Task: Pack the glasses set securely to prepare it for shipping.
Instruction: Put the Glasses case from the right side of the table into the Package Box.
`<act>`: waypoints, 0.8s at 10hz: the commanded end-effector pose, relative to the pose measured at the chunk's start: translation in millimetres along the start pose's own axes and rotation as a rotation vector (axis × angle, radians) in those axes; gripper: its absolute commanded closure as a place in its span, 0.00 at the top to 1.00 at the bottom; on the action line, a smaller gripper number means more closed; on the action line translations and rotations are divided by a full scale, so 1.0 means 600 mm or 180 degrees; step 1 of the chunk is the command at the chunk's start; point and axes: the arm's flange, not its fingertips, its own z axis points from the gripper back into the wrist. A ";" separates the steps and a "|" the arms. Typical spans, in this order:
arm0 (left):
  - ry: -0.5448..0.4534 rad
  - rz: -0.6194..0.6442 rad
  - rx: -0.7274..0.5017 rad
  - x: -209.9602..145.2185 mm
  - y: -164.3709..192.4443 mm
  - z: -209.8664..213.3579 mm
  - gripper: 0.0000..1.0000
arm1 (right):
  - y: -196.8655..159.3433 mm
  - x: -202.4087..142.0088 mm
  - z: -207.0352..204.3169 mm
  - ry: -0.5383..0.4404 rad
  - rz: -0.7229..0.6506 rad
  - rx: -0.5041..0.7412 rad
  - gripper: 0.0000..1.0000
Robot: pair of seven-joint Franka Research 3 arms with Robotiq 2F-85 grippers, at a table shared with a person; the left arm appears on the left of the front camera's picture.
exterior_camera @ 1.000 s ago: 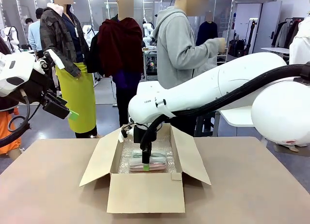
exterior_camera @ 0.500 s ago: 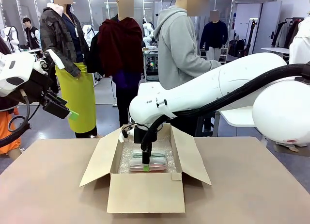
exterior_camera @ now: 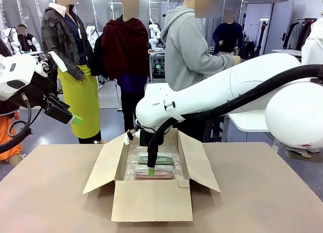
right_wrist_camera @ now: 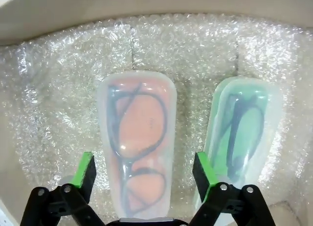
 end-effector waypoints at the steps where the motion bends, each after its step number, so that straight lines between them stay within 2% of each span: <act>1: -0.0011 -0.0014 0.0016 -0.001 0.002 0.002 1.00 | 0.026 -0.016 0.012 -0.0086 -0.0017 -0.0063 1.00; 5: -0.0011 -0.0014 0.0016 -0.001 0.002 0.002 1.00 | 0.024 -0.022 0.029 -0.0185 -0.0083 -0.0091 1.00; 6: -0.0011 -0.0014 0.0016 -0.001 0.002 0.002 1.00 | 0.004 -0.003 0.033 -0.0055 -0.0002 -0.0106 1.00; 8: -0.0011 -0.0014 0.0016 -0.001 0.002 0.002 1.00 | 0.004 -0.003 0.033 -0.0055 -0.0002 -0.0106 1.00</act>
